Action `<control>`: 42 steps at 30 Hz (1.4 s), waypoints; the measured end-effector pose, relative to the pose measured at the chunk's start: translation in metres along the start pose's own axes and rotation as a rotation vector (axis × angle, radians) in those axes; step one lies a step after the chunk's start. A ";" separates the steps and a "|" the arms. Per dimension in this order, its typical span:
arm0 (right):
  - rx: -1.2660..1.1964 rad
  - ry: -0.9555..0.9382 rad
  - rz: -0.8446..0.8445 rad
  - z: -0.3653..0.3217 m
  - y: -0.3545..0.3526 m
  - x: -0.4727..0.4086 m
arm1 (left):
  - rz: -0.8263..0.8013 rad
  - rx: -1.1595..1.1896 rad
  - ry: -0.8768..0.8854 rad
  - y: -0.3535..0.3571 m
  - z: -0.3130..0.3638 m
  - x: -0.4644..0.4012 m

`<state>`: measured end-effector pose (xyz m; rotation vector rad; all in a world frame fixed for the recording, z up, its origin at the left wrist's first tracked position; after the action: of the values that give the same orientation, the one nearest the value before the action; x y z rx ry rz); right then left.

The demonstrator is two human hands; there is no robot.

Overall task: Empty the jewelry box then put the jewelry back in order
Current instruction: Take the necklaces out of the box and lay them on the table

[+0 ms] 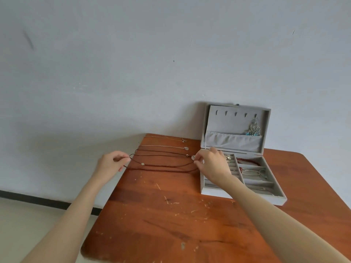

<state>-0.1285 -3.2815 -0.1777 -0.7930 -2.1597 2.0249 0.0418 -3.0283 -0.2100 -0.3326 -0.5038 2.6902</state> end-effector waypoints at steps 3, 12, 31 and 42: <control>0.043 -0.033 -0.001 -0.003 0.006 -0.002 | 0.002 0.018 -0.016 0.002 -0.008 -0.004; 0.080 -0.021 -0.030 -0.003 0.014 -0.006 | -0.021 -0.152 0.001 0.014 -0.010 -0.009; 0.458 -0.254 -0.361 -0.044 0.055 0.035 | -0.550 -0.812 0.138 0.117 -0.001 0.034; 0.336 -0.213 -0.375 -0.043 0.054 0.030 | -0.517 -0.780 0.159 0.117 0.010 0.028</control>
<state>-0.1207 -3.2307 -0.2320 -0.1250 -1.8046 2.2470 -0.0244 -3.1205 -0.2506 -0.5263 -1.3654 1.8611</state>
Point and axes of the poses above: each hand's wrist, its own x-axis away from the middle knuckle, its own y-axis out of the palm, z = x × y, the point moved 10 cm from there along -x, towards the middle knuckle, and after that the axes turned 12 degrees about x, right-handed, at the moved point
